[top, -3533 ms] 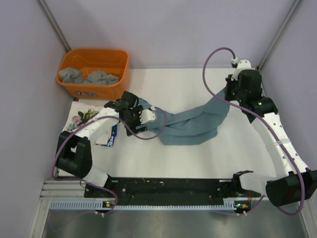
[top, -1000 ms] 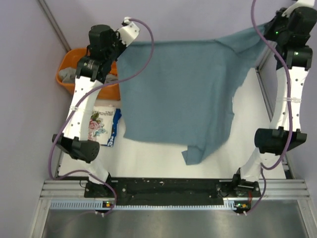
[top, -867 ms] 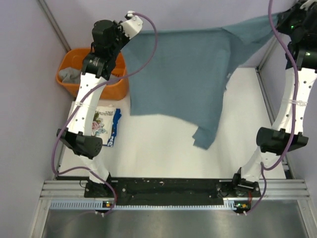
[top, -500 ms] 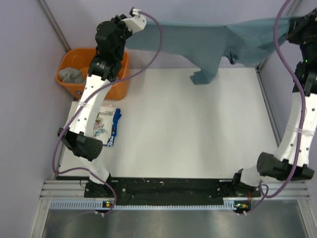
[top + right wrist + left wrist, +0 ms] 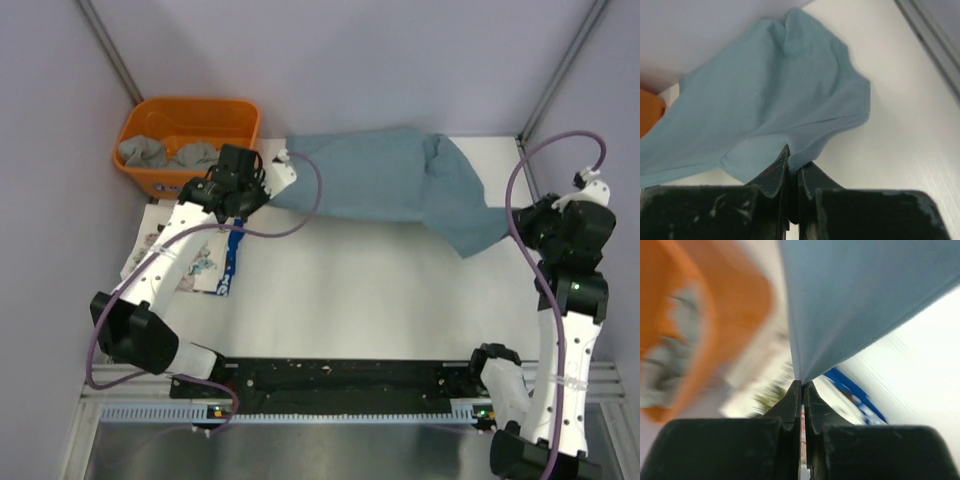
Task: Fold and stack the t-shirts
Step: Flatten out the tshirt, then fold the flattened tshirt in 1/3 of the way
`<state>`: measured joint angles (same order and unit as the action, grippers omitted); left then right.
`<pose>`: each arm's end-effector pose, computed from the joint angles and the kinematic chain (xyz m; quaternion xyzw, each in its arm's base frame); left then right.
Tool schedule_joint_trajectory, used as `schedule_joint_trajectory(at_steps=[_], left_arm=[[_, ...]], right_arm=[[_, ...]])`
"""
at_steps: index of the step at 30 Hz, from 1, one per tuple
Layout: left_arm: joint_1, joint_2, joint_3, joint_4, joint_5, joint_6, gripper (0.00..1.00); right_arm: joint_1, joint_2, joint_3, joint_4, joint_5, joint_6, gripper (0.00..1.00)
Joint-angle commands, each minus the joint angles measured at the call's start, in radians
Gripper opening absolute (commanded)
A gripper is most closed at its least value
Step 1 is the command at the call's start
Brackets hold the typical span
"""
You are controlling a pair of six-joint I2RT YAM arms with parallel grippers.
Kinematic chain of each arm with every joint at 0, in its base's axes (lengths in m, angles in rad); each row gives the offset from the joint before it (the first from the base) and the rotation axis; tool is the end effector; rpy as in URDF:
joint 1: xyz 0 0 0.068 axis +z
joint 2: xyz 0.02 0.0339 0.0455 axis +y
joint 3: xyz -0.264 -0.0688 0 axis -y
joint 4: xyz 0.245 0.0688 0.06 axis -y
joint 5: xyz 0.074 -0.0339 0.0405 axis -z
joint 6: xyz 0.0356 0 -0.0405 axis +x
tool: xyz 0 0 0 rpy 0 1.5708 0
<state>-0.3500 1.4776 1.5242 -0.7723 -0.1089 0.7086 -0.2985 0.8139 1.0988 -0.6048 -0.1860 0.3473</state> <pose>0.3012 -0.1058 0.3751 0.4406 0.7973 0.1219 0.3941 0.1553 -0.0409 0.3976 0.2046 0.7827 0.0895 0.5809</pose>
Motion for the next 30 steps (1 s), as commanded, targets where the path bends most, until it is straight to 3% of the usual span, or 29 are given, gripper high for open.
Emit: schedule_joint_trajectory(at_steps=[1,5,10,14,18,23,30], left_arm=[[0.006,-0.109,-0.299,-0.229,0.16,-0.083,0.0],[0.0,-0.149,-0.516,-0.249,0.299,-0.086,0.0],[-0.001,-0.171,-0.637,-0.193,0.313,-0.104,0.0],[-0.001,-0.157,-0.627,-0.153,0.293,-0.109,0.0],[0.0,-0.119,-0.575,-0.078,0.246,-0.112,0.0],[0.002,-0.036,-0.494,0.044,0.169,-0.133,0.0],[0.003,0.087,-0.437,0.146,0.054,-0.136,0.0]], right_arm=[[0.018,-0.156,-0.15,-0.073,0.01,0.157,0.0],[0.032,-0.167,-0.296,-0.124,0.019,0.225,0.0],[0.035,-0.177,-0.321,-0.157,0.086,0.225,0.0],[0.038,-0.151,-0.32,-0.124,0.099,0.182,0.0],[0.036,-0.081,-0.355,0.032,0.039,0.157,0.0],[0.106,0.158,-0.36,0.258,0.014,0.171,0.0],[0.147,0.47,-0.206,0.341,0.066,0.065,0.0]])
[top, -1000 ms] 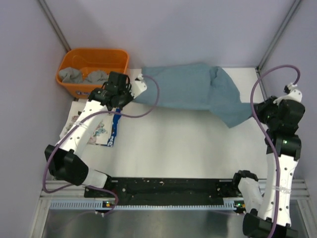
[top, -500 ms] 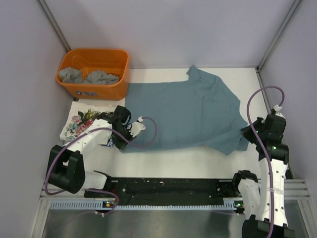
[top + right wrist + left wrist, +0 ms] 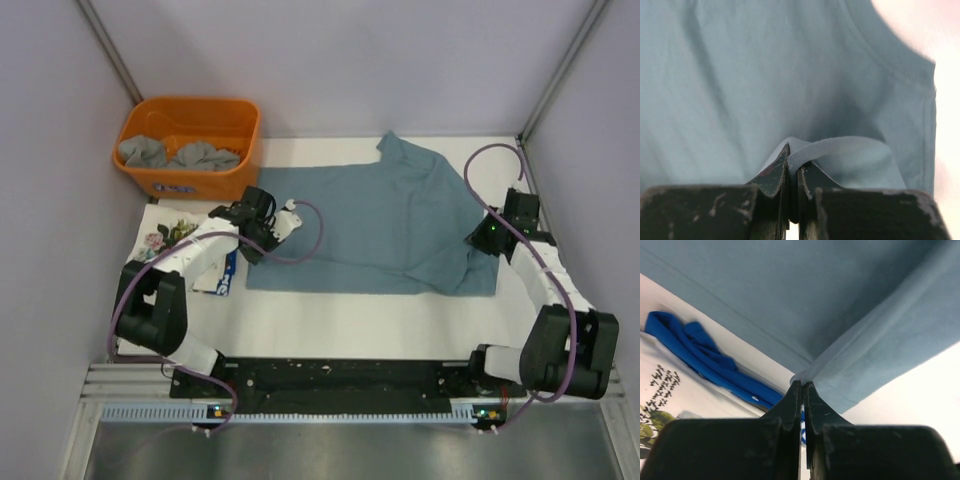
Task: Fold and stack the t-shirts
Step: Fold the flattened tshirt in 1/3 of the way
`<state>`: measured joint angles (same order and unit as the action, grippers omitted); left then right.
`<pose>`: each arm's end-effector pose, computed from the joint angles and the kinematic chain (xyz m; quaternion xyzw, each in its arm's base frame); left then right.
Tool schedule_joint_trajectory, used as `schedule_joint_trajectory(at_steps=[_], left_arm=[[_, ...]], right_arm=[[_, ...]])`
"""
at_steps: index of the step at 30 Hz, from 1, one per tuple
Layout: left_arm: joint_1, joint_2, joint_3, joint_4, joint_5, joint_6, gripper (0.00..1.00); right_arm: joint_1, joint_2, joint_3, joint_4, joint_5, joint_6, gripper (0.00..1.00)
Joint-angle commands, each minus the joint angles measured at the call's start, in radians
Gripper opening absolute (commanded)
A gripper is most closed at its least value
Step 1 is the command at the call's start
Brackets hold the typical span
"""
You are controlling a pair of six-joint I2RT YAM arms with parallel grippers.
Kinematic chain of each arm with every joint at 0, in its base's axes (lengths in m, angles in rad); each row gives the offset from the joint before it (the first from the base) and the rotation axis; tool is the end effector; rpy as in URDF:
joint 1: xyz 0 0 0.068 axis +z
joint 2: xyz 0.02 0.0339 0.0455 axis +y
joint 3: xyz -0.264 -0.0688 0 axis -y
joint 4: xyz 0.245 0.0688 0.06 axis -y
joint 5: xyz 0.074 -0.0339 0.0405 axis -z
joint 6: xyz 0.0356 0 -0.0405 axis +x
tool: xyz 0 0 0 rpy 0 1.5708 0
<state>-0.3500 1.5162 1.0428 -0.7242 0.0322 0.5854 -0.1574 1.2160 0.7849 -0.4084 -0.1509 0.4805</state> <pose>0.2729 -0.1008 0.2168 0.4456 0.8757 0.0061 0.1861 0.2466 -0.0337 0.2319 0.2664 0.8927 0.1268 0.3406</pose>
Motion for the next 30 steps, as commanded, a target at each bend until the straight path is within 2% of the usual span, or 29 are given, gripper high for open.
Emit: schedule_joint_trajectory(at_steps=[1,10,21,30], left_arm=[[0.005,0.065,0.057,0.111,-0.1,-0.015,0.0],[0.013,0.167,0.131,0.163,-0.213,-0.029,0.0],[0.013,0.233,0.183,0.174,-0.221,-0.009,0.0],[0.013,0.249,0.194,0.195,-0.276,0.001,0.0]], right_arm=[[0.005,0.097,0.117,0.166,0.016,-0.091,0.0],[0.004,0.241,0.215,0.204,0.024,-0.189,0.0],[0.004,0.382,0.362,0.201,0.037,-0.309,0.0],[0.004,0.453,0.419,0.172,0.028,-0.342,0.0]])
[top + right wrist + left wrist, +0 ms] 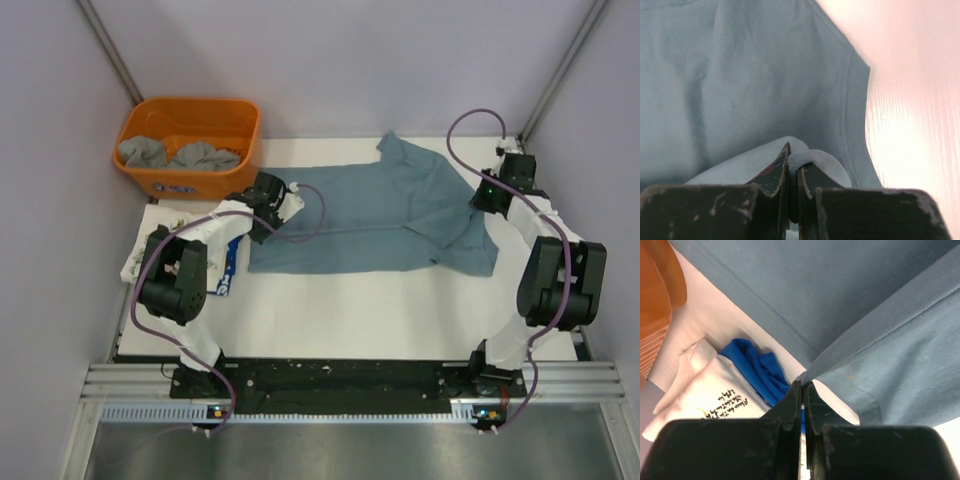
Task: Fold and stack the t-shirts
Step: Fold the flattened tshirt in 1/3 of the way
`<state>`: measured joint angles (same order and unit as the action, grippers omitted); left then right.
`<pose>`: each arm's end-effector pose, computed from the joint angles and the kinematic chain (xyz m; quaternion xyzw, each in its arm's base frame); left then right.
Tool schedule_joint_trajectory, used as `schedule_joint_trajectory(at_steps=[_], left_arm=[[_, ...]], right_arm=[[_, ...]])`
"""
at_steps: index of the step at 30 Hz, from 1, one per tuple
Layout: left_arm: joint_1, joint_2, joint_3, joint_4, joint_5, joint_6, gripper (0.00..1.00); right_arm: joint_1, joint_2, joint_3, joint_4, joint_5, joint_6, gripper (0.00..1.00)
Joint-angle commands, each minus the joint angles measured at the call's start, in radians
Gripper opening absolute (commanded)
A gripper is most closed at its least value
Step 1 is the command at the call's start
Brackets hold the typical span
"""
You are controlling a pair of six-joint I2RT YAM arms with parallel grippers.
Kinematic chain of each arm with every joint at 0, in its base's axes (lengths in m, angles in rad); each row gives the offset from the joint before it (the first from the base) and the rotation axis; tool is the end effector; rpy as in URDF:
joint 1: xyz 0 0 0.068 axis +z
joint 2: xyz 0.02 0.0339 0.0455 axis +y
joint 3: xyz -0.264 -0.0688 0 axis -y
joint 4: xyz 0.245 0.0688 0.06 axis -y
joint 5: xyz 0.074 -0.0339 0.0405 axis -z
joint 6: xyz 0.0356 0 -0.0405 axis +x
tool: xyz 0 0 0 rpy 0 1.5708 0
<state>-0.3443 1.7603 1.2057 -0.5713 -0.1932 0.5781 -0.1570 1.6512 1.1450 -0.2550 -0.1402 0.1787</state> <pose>0.3379 -0.1139 0.1964 0.4130 0.8789 0.1190 0.2071 0.3600 -0.0519 0.2350 0.1260 0.9086 0.0686 0.3921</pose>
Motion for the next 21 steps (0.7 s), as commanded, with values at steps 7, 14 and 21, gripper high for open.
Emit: schedule_joint_trajectory(at_steps=[7,14,21], left_arm=[[0.007,0.054,0.089,0.117,-0.097,-0.006,0.1],[0.019,0.131,0.227,0.169,-0.181,0.014,0.52],[0.025,0.018,0.329,0.025,-0.031,0.017,0.64]], right_arm=[[0.007,0.131,0.136,0.005,-0.025,-0.015,0.0],[0.022,0.289,0.408,-0.092,-0.077,0.074,0.43],[0.008,0.34,0.75,-0.458,0.095,0.079,0.58]])
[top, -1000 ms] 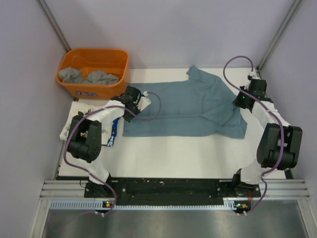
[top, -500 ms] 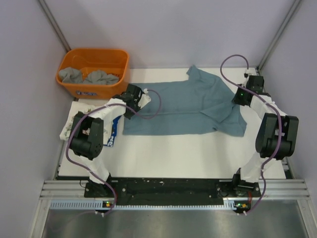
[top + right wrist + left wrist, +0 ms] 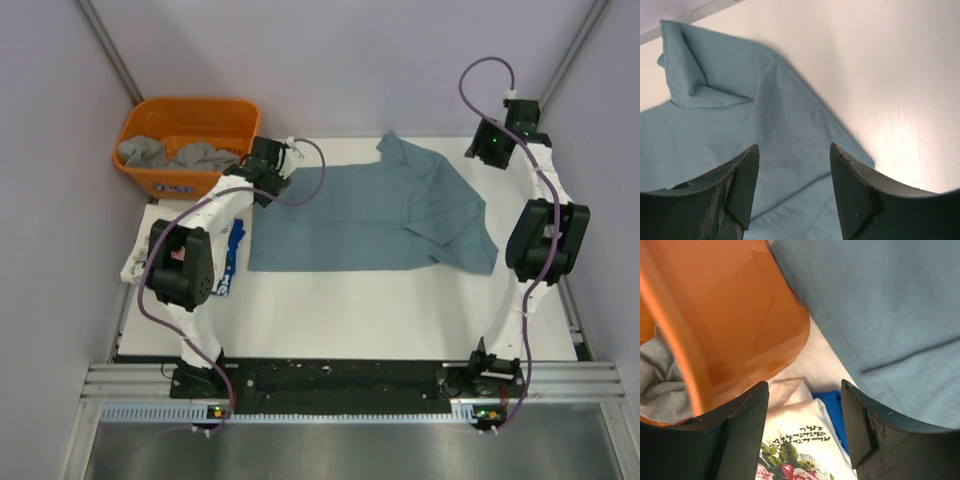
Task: Fold and stack the t-shirts
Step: Fold the flattened tshirt in 1/3 of the way
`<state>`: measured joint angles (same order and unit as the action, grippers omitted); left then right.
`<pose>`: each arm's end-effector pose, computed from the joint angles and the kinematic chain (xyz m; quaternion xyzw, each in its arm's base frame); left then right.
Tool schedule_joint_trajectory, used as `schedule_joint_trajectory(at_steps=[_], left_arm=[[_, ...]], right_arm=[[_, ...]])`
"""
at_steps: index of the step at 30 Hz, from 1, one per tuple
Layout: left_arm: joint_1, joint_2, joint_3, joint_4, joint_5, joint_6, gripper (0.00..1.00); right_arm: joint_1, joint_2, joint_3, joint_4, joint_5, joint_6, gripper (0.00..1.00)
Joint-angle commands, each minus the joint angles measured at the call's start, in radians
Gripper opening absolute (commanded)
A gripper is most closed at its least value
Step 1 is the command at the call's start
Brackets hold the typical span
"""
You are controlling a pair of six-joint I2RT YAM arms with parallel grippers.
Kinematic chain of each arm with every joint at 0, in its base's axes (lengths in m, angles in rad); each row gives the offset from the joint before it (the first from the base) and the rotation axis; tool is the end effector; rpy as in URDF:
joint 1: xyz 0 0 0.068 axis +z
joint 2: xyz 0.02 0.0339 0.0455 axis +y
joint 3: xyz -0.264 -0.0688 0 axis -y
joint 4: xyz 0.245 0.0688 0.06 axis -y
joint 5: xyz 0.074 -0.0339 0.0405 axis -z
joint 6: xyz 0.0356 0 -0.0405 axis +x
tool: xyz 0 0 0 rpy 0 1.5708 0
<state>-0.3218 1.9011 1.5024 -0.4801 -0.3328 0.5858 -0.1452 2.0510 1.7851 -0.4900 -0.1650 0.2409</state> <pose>0.4053 -0.1229 0.2405 0.3562 0.8585 0.1985 0.3110 0.4694 -0.0627 0.2663 0.1435 0.9043 0.0945 0.3908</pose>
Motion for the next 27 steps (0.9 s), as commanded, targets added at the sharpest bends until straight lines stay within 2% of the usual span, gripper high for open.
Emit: schedule_joint_trajectory(at_steps=[1,4,6,7,9,13,18,22,23,24,27], left_arm=[[0.003,-0.178,-0.017,-0.083,0.174,0.032,0.64],[-0.008,-0.344,-0.238,-0.118,0.384,0.179,0.64],[-0.02,-0.437,-0.356,-0.124,0.442,0.258,0.64],[-0.026,-0.453,-0.402,-0.13,0.457,0.294,0.64],[-0.03,-0.47,-0.458,-0.149,0.451,0.319,0.64],[-0.03,-0.464,-0.568,-0.075,0.405,0.368,0.67],[-0.03,-0.453,-0.685,0.046,0.406,0.405,0.68],[-0.03,-0.422,-0.738,0.124,0.391,0.402,0.65],[-0.03,-0.413,-0.743,0.155,0.38,0.398,0.62],[-0.028,-0.406,-0.754,0.178,0.371,0.396,0.59],[-0.03,-0.386,-0.783,0.238,0.342,0.402,0.4]], right_arm=[[-0.017,-0.104,0.046,-0.225,0.13,0.018,0.61],[-0.092,-0.26,-0.178,-0.223,0.137,0.069,0.63],[-0.137,-0.34,-0.351,-0.21,0.133,0.093,0.61],[-0.152,-0.371,-0.387,-0.202,0.134,0.092,0.6],[-0.16,-0.422,-0.522,-0.184,0.16,0.1,0.58],[-0.178,-0.518,-0.702,-0.138,0.194,0.149,0.57],[-0.186,-0.58,-0.855,-0.069,0.17,0.221,0.57],[-0.186,-0.546,-0.92,-0.01,0.117,0.251,0.54],[-0.186,-0.534,-0.931,0.001,0.133,0.256,0.51],[-0.188,-0.526,-0.938,0.007,0.153,0.261,0.42],[-0.224,-0.517,-0.96,0.016,0.186,0.265,0.06]])
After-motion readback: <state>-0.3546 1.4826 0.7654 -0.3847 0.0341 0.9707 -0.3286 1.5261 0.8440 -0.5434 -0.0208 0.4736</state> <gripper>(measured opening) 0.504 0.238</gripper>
